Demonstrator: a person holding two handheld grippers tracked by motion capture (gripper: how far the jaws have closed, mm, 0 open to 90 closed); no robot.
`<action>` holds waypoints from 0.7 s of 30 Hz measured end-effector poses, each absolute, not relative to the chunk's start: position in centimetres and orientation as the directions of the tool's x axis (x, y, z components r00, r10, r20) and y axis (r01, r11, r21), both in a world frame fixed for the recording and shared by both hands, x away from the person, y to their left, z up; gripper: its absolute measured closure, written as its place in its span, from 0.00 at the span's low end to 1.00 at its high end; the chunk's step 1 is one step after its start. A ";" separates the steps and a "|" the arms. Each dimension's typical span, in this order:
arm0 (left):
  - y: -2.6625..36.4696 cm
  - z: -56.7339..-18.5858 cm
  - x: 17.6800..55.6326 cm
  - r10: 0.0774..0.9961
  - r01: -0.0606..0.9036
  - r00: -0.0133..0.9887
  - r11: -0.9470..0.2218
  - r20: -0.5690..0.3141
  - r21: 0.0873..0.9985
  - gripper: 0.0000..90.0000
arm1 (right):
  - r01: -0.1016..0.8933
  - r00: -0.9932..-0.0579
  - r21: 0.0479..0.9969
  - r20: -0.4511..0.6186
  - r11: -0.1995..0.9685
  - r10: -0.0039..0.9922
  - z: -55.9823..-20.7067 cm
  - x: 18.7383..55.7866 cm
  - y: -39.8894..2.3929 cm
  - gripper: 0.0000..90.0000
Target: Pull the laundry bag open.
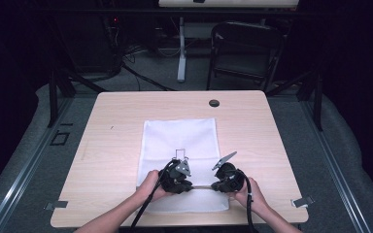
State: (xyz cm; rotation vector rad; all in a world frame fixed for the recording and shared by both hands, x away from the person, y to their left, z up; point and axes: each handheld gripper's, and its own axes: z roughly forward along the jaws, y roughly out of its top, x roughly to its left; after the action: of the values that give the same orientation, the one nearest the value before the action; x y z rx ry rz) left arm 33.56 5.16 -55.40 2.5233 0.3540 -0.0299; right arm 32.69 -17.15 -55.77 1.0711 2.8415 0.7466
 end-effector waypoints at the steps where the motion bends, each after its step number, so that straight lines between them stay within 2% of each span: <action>1: 5.2 -55.4 33.6 0.246 0.259 0.964 -0.793 -0.098 0.551 0.91 | 0.618 -0.766 0.437 0.149 0.653 0.625 -55.8 32.7 -17.2 1.00; 21: 6.6 -55.3 33.4 0.257 0.269 0.961 -0.792 -0.100 0.549 0.91 | 0.619 -0.766 0.435 0.150 0.654 0.626 -55.7 32.7 -17.2 1.00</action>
State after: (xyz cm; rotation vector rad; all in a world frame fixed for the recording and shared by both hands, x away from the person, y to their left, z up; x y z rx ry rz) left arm 33.35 6.62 -55.25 2.5232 0.3702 -0.0265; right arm 32.69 -17.21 -55.74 1.0706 2.8444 0.7402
